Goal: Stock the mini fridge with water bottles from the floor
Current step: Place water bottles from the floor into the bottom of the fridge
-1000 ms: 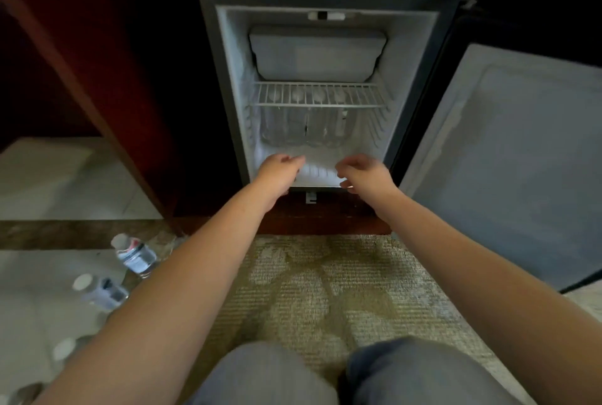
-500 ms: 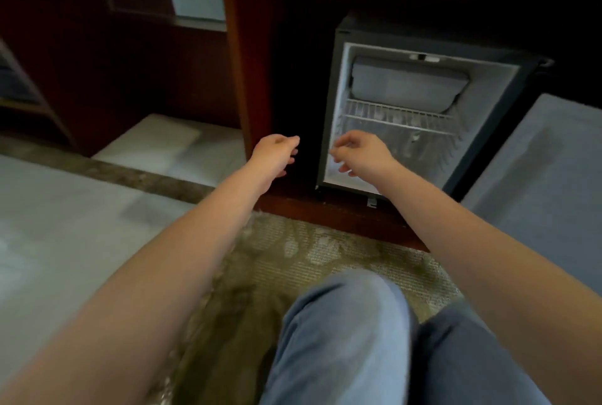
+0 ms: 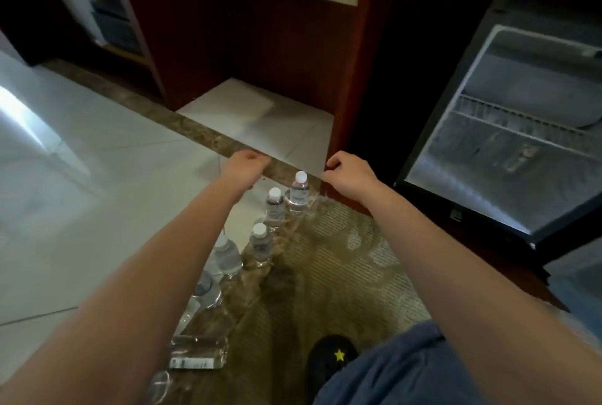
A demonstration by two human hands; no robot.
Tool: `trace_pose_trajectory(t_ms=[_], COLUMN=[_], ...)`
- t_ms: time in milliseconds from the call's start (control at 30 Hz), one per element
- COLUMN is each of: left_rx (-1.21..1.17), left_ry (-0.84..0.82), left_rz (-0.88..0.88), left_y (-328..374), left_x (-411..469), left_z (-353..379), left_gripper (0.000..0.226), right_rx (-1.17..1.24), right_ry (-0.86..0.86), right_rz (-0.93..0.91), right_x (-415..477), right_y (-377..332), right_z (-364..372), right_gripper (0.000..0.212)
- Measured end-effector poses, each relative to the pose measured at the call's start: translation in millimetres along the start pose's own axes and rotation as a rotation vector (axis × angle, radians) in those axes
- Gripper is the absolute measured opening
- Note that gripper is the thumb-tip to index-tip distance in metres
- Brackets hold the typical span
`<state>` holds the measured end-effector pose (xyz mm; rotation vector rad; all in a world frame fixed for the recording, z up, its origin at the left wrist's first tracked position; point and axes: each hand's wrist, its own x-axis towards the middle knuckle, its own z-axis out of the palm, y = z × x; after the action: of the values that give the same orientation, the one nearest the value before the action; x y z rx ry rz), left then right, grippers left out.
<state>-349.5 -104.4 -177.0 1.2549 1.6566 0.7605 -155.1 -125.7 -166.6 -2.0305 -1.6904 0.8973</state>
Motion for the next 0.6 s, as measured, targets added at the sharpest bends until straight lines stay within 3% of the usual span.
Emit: trace_pose_trajectory(t_ms=[200,367,600], left_rx=[0.125,0.199,0.432], left_ry=[-0.063,-0.110,-0.204], left_rz=[-0.082,-0.152,-0.173], left_y=[-32.2,-60.2,-106.1], left_x=[62.0,115.9,159.3], left_z=[24.3,53.0,83.2], left_gripper=[0.019,0.057,0.080], right_rx=[-0.175,-0.212,-0.369], right_ry=[-0.075,-0.148,-0.371], right_rz=[0.033,0.011,-0.077], right_x=[74.1,133.1,195.1], right_y=[14.7,31.7,52.1], right_z=[32.8,68.2,112.0], right_gripper=[0.043,0.057,0.074])
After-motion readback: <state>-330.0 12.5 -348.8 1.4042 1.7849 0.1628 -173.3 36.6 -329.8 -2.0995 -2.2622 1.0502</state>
